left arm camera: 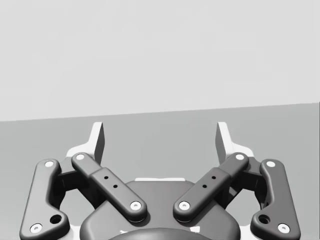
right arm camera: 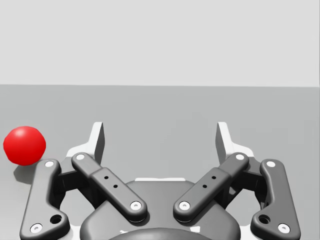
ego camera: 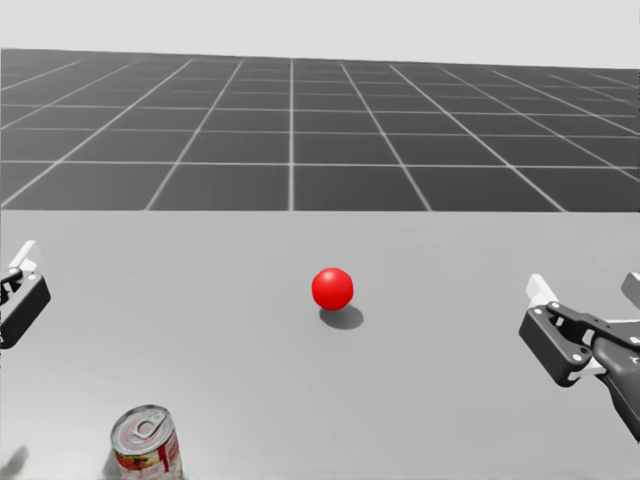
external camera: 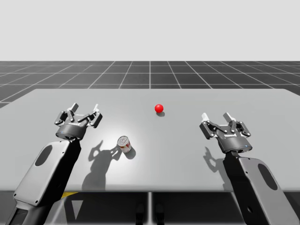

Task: Watch the red light. When it turns green, pick up the object.

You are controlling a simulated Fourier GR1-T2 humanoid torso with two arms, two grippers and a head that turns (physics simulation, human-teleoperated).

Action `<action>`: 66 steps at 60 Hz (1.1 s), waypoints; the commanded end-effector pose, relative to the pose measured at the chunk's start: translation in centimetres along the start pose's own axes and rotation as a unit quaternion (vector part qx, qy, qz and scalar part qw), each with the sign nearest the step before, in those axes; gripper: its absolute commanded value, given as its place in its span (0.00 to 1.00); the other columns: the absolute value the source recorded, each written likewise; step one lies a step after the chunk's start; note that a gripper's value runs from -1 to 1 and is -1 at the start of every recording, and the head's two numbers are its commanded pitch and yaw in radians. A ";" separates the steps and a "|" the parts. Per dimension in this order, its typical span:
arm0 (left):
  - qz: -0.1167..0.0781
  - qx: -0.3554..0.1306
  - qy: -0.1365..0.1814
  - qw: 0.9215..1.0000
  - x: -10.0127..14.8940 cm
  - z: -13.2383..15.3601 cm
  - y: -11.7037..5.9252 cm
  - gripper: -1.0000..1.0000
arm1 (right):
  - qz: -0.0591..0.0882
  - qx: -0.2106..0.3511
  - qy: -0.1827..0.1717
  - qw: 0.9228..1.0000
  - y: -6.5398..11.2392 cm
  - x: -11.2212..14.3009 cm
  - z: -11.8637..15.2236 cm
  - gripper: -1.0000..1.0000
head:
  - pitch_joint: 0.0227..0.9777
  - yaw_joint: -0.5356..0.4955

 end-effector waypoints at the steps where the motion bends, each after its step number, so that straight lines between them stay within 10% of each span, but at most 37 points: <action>1: -0.002 -0.003 -0.002 1.000 0.1 0.0 -0.1 0.00 | 0.001 0.000 0.001 1.000 0.0 -0.1 0.0 0.00 | 0.55 0.45; 66: -0.006 -0.009 -0.003 1.000 0.1 0.2 -0.4 0.00 | 0.003 0.002 0.002 1.000 0.0 -0.2 0.0 0.00 | 0.59 0.44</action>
